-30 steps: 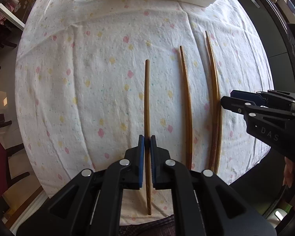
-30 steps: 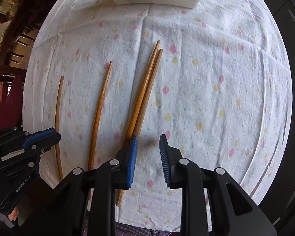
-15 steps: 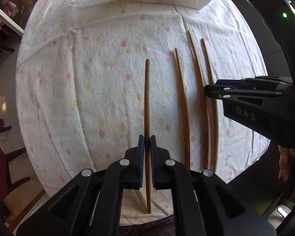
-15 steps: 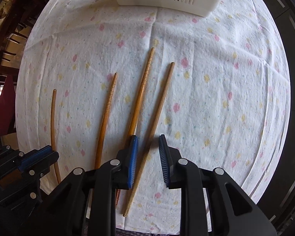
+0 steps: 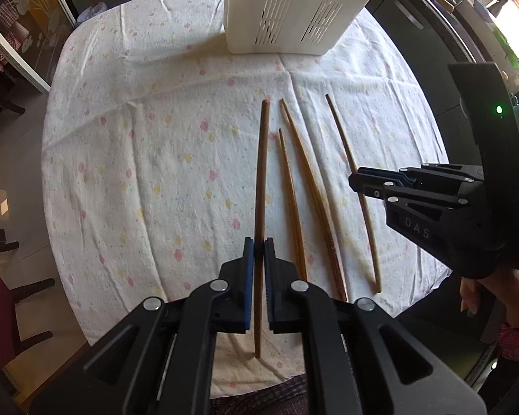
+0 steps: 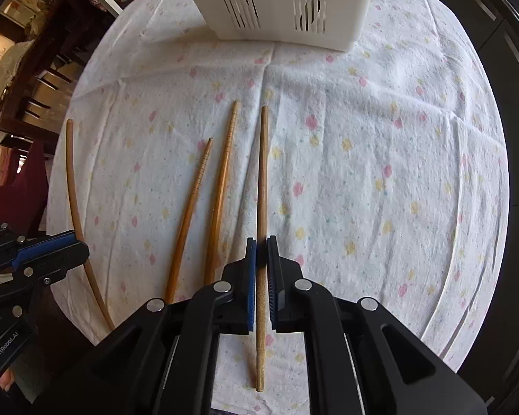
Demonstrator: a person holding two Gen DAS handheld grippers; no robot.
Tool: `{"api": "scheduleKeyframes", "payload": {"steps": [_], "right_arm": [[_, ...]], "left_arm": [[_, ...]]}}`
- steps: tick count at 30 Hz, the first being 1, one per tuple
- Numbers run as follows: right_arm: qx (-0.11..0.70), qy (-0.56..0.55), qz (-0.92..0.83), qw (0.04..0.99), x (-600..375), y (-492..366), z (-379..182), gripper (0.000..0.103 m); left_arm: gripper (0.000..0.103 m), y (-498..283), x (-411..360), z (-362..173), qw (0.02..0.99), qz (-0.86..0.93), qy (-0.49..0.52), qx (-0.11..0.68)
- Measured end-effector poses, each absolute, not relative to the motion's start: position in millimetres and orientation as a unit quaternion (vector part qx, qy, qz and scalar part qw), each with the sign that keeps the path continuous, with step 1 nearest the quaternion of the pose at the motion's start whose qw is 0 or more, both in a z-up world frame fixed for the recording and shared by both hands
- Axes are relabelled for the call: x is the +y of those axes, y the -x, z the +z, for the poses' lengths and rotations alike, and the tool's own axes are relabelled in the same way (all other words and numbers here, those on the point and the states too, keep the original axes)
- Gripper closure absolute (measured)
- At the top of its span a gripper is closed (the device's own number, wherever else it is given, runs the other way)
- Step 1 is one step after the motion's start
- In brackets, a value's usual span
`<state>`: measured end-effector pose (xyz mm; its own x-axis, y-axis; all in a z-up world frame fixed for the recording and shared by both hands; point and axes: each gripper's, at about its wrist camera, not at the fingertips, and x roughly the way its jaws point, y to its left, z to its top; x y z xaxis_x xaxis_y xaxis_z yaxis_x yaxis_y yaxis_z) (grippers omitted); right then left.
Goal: Organize utensils
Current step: 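Drop the chopstick into the holder with the left gripper while the right gripper carries its chopstick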
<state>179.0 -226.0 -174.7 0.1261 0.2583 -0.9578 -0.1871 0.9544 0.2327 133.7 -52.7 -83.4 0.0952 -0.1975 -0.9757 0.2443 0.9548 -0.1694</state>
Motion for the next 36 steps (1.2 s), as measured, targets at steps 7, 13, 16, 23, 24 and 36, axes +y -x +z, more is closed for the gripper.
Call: {"api": "scheduleKeyframes", "payload": {"steps": [7,13,16,23,24,36], "right_arm": [[0.537,-0.131,0.202,0.808,-271,-150,-145,0.096],[0.498,-0.171,0.215,0.823,-307,-136,-133,0.096],[0.483,-0.178,0.217,0.829,-322,-134,-125,0.096],[0.455,-0.194,0.227,0.839,-338,-133,-102,0.096],[0.45,-0.196,0.229,0.841,-340,-131,-98,0.096],[0.434,-0.211,0.236,0.843,-355,-125,-85,0.096]], "left_arm": [[0.097,-138,-61,-20,0.795,-0.164,-0.021,0.583],[0.097,-150,-66,23,0.826,-0.156,-0.021,0.542],[0.097,-154,-70,44,0.84,-0.152,-0.02,0.52],[0.097,-171,-73,93,0.865,-0.143,-0.016,0.48],[0.097,-173,-75,100,0.869,-0.141,-0.017,0.474],[0.097,-213,-91,159,0.908,-0.13,-0.009,0.398]]}}
